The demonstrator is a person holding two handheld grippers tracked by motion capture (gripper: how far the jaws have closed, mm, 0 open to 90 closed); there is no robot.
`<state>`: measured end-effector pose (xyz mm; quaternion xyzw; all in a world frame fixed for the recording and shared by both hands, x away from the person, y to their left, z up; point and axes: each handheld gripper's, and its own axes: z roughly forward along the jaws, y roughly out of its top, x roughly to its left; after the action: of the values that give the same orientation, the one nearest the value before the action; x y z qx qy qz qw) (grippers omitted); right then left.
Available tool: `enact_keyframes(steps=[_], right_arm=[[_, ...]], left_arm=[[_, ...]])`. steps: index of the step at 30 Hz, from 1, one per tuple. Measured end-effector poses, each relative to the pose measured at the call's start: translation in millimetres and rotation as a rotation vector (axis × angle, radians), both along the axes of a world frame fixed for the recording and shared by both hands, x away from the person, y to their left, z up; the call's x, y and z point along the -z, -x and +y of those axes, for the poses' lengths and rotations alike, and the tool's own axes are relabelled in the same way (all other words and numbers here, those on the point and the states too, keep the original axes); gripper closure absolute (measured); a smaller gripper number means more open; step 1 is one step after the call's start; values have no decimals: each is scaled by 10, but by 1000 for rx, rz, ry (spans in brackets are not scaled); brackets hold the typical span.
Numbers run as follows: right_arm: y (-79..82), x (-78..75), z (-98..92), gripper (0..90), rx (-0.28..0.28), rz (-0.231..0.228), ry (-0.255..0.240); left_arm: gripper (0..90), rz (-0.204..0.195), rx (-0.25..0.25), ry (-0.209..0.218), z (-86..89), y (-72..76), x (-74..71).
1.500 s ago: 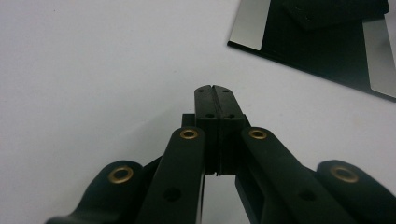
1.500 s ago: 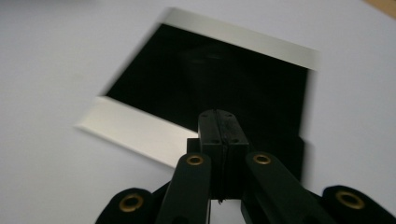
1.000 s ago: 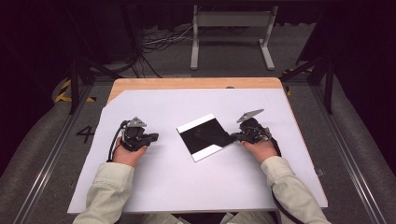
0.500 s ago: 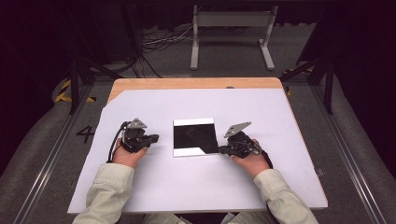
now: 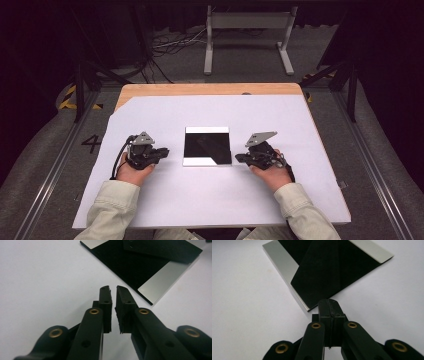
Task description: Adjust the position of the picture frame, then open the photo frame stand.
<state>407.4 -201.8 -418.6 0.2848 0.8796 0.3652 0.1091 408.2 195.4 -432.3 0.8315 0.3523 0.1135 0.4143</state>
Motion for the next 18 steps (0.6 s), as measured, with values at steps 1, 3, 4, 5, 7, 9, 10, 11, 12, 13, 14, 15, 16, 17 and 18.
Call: enact_keyframes(steps=[1, 3, 4, 5, 7, 9, 10, 11, 12, 13, 14, 15, 16, 17, 18], right_arm=[[11, -34, -27, 877, 5, -7, -3], [26, -90, -67, 854, -9, -18, -11], [35, -109, -77, 852, -16, -19, -17], [45, -137, -90, 847, -26, -22, -23], [52, -172, -110, 835, -53, -15, -34], [51, -178, -125, 832, -72, -8, -41], [52, -176, -128, 831, -75, -4, -42], [51, -168, -130, 831, -80, 1, -43], [47, -157, -130, 831, -84, 7, -42], [44, -148, -130, 831, -88, 9, -42], [39, -134, -129, 831, -96, 14, -46], [37, -127, -129, 832, -101, 17, -48], [33, -114, -126, 832, -115, 17, -56], [37, -108, -124, 832, -128, 17, -63], [40, -102, -122, 833, -143, 10, -71]], left_arm=[[780, -25, 22, -4, 17, 11, 3], [754, -60, 48, -31, 26, 39, 6], [745, -74, 67, -33, 32, 58, 3], [734, -82, 81, -26, 48, 73, -3], [725, -88, 89, -15, 86, 84, -9], [721, -90, 90, -4, 131, 80, -9], [719, -91, 88, 4, 157, 73, -7], [717, -88, 84, 13, 180, 70, -4], [715, -87, 82, 20, 198, 67, -3], [715, -89, 87, 34, 222, 59, 0], [715, -92, 90, 38, 234, 58, 0], [711, -106, 114, 58, 252, 58, 7], [708, -114, 134, 74, 264, 65, 14], [704, -124, 148, 67, 278, 59, 21], [703, -125, 153, 64, 287, 58, 34]])
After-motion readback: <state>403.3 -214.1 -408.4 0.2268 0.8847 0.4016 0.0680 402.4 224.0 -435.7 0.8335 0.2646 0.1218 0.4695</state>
